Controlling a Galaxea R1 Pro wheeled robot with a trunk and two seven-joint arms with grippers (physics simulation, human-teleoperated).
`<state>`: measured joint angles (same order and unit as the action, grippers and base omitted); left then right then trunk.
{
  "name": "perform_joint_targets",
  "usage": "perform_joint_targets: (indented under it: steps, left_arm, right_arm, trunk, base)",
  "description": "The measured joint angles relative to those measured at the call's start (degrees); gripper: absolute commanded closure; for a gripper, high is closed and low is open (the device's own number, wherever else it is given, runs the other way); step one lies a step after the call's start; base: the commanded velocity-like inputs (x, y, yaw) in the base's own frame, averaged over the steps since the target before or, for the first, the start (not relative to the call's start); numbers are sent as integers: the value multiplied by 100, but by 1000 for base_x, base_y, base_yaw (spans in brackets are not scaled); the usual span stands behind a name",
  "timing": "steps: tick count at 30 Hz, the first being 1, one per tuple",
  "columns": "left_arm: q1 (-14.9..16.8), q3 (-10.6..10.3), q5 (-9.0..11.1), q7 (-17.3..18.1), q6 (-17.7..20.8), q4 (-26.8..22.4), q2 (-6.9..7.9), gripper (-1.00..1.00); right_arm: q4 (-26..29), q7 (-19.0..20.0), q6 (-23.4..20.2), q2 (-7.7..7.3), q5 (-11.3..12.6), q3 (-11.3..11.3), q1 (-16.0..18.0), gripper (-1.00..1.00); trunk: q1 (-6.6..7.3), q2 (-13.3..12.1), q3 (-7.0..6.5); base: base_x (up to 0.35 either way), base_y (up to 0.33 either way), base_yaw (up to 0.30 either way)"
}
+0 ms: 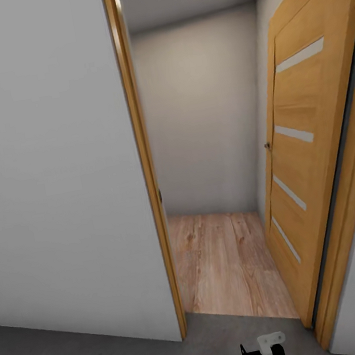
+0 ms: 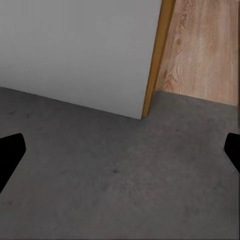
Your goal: Move the two storage containers from the living room to the garage. In the garage, place one container on the floor and stack the other container on top of it (either order is fine).
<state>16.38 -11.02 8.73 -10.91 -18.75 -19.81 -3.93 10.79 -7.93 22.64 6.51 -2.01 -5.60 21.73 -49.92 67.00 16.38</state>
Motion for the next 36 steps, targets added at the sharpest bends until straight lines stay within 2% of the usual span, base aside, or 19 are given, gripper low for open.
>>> perform_joint_targets:
  steps: [5, 16, 25, 36]
  left_arm:
    - [0, 4, 12, -1, 0, 0, 2, -100]
    - [0, 18, 20, -1, -1, 0, 13, -100]
    - [1, 26, 35, -1, -1, 1, 20, -100]
    - [2, 26, 36, 0, -1, 3, 19, -100]
  right_arm:
    - [1, 0, -1, 0, 0, -1, 0, -100]
    - [2, 0, -1, -1, 1, -1, -1, -100]
    - [6, 7, -7, -7, 1, -2, 1, -100]
    - [8, 9, -10, -10, -1, -1, 0, -100]
  trunk:
    - [1, 0, 0]
    - [0, 0, 0]
    - [-2, 0, 0]
    - [-3, 0, 0]
  base:
    - [283, -173, -2]
    - [308, -20, 0]
    - [48, -1, -25]
    - [2, 0, -259]
